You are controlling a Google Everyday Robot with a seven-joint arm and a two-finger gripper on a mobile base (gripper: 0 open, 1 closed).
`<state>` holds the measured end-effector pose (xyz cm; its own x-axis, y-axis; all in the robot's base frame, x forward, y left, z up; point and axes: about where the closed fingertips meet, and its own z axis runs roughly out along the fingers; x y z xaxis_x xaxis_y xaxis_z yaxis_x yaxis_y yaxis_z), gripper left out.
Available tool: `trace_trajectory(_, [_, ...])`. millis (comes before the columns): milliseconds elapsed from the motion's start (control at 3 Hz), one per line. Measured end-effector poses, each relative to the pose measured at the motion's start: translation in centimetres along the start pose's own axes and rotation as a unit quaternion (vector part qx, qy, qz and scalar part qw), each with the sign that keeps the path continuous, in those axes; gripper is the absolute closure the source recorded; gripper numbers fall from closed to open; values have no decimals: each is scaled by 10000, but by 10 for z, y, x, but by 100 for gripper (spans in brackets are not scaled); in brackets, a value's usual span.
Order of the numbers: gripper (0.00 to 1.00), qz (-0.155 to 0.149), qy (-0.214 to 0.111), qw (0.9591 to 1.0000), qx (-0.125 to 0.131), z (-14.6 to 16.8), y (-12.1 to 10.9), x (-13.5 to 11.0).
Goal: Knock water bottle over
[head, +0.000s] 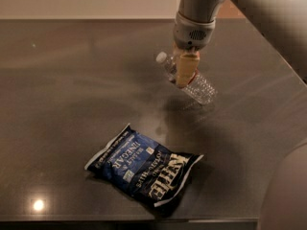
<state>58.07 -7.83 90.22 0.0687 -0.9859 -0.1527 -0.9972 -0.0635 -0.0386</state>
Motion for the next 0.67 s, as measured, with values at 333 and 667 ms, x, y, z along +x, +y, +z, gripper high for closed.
trace_trajectory(333, [35,-331,208,9990,-211,16,6,-1])
trace_trajectory(667, [12,-572,302,9971,-390,31,11,-4])
